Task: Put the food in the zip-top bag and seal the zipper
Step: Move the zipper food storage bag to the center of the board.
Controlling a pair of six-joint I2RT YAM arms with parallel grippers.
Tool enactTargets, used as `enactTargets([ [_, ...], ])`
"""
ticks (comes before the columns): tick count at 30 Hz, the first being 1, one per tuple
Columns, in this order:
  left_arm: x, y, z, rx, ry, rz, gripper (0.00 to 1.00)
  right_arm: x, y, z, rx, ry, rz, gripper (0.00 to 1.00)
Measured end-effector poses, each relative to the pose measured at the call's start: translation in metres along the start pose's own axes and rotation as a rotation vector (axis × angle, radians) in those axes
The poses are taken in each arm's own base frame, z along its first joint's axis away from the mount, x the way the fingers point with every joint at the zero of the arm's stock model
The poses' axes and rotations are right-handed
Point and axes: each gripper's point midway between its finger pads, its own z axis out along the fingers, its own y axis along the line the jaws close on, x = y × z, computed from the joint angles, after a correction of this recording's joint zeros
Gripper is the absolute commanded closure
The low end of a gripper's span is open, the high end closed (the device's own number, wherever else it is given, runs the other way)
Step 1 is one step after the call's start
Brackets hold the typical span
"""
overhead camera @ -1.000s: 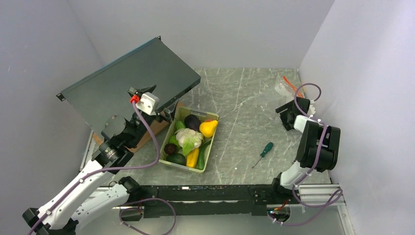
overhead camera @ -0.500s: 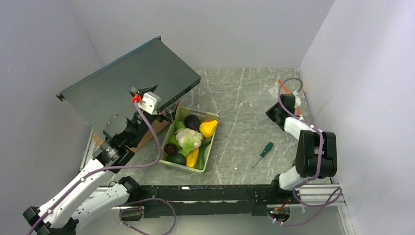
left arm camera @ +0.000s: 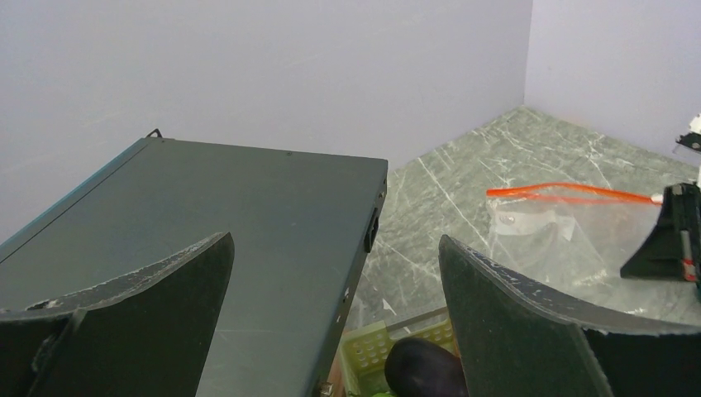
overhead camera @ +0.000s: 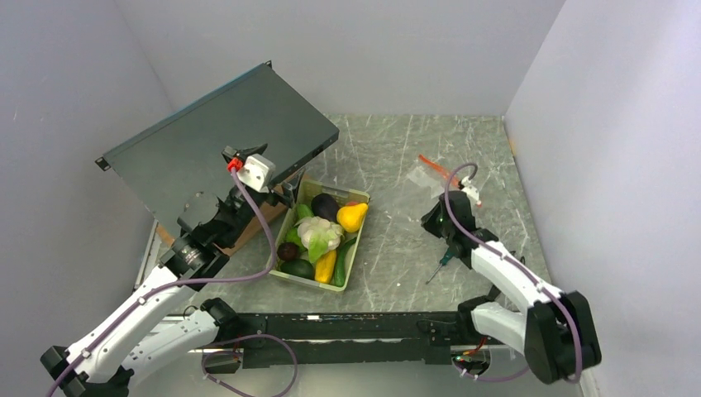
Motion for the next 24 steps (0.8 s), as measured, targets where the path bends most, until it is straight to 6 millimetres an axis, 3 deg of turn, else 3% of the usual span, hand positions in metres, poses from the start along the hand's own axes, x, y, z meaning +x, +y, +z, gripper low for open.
enactTargets([
  [2, 0.001, 0.0, 0.001, 0.001, 0.003, 0.0, 0.0, 0.014, 0.004, -0.011, -0.044, 0.029, -0.003, 0.71],
  [5, 0.002, -0.001, 0.001, 0.002, 0.007, 0.001, 0.0, 0.035, 0.008, -0.021, -0.111, 0.091, -0.011, 0.58],
  [8, 0.004, -0.001, 0.002, 0.002, 0.011, 0.002, 0.0, 0.045, 0.008, -0.026, -0.129, 0.137, -0.036, 0.5],
  [11, 0.005, -0.002, 0.003, 0.004, 0.015, 0.002, 0.0, 0.041, 0.01, -0.03, -0.13, 0.142, -0.074, 0.47],
  [14, 0.008, -0.002, 0.004, 0.005, 0.023, 0.003, 0.0, 0.018, 0.018, -0.035, -0.127, 0.079, -0.104, 0.44],
  [17, 0.011, -0.003, 0.005, 0.008, 0.035, 0.006, 0.0, -0.017, 0.03, -0.04, -0.134, -0.026, -0.111, 0.4],
  [20, 0.013, -0.004, 0.005, 0.01, 0.042, 0.007, 0.0, -0.049, 0.032, -0.039, -0.116, -0.102, -0.088, 0.38],
  [24, 0.014, -0.004, 0.006, 0.01, 0.045, 0.007, 0.0, -0.086, 0.026, -0.028, -0.092, -0.152, -0.017, 0.27],
])
